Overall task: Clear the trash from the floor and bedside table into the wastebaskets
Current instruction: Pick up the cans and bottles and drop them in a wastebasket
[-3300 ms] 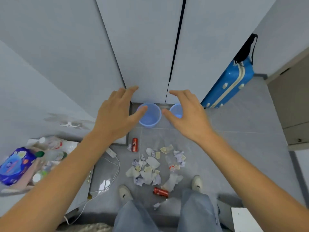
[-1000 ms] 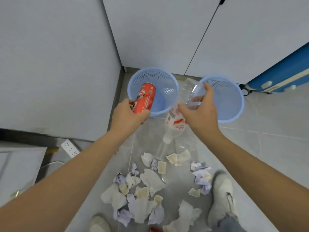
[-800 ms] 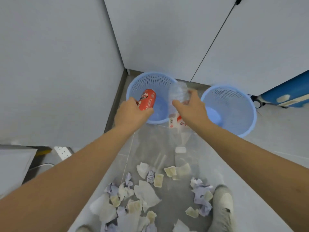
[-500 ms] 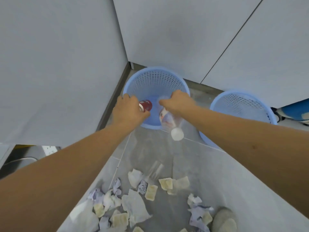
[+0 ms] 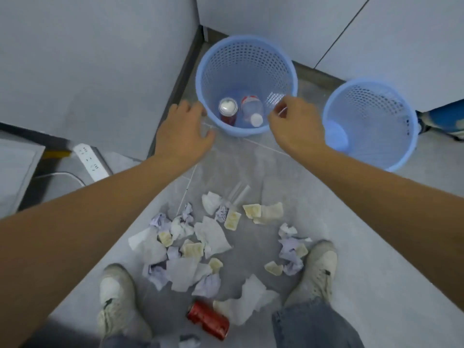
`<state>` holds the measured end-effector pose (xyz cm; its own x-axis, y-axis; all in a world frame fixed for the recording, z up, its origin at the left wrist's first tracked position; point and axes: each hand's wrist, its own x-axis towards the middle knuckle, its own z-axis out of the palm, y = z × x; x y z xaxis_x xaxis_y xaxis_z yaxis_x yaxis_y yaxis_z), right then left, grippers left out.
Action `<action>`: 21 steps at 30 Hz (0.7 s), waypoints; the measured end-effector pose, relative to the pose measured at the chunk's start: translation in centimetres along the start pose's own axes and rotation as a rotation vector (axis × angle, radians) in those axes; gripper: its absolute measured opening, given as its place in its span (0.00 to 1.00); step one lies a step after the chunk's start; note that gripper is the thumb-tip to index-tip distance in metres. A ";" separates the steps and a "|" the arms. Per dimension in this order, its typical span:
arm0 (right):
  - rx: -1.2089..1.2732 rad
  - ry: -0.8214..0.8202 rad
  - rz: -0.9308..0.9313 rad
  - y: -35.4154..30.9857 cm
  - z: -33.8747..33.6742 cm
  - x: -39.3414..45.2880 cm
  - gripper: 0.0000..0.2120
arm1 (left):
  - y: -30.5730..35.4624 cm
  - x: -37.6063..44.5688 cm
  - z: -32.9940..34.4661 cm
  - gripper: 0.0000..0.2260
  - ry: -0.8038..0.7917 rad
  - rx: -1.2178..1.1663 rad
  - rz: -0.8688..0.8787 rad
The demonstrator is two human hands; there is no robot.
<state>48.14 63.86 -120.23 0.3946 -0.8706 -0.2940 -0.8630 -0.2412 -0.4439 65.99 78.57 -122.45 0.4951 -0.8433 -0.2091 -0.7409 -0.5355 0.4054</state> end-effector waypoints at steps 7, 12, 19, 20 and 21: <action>-0.004 -0.238 0.072 5.4 3.7 -15.6 0.09 | -2.4 -11.2 0.4 0.14 -0.221 -0.052 -0.142; -0.142 -0.319 -0.053 7.5 8.7 -19.7 0.14 | -4.9 -16.4 3.1 0.11 -0.312 -0.021 -0.114; -0.370 -0.375 -0.293 9.0 15.7 -17.1 0.25 | -8.0 -26.5 12.1 0.10 -0.435 -0.061 0.032; -0.396 -0.376 -0.321 9.3 16.4 -16.3 0.27 | -8.1 -28.3 13.7 0.11 -0.487 -0.047 0.050; -0.414 -0.379 -0.349 9.7 17.1 -15.6 0.29 | -8.0 -30.1 15.3 0.11 -0.547 -0.030 0.069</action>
<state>39.06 82.46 -134.44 0.6913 -0.5183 -0.5035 -0.6847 -0.6926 -0.2270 50.10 107.58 -132.99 0.1319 -0.7817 -0.6096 -0.7459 -0.4833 0.4583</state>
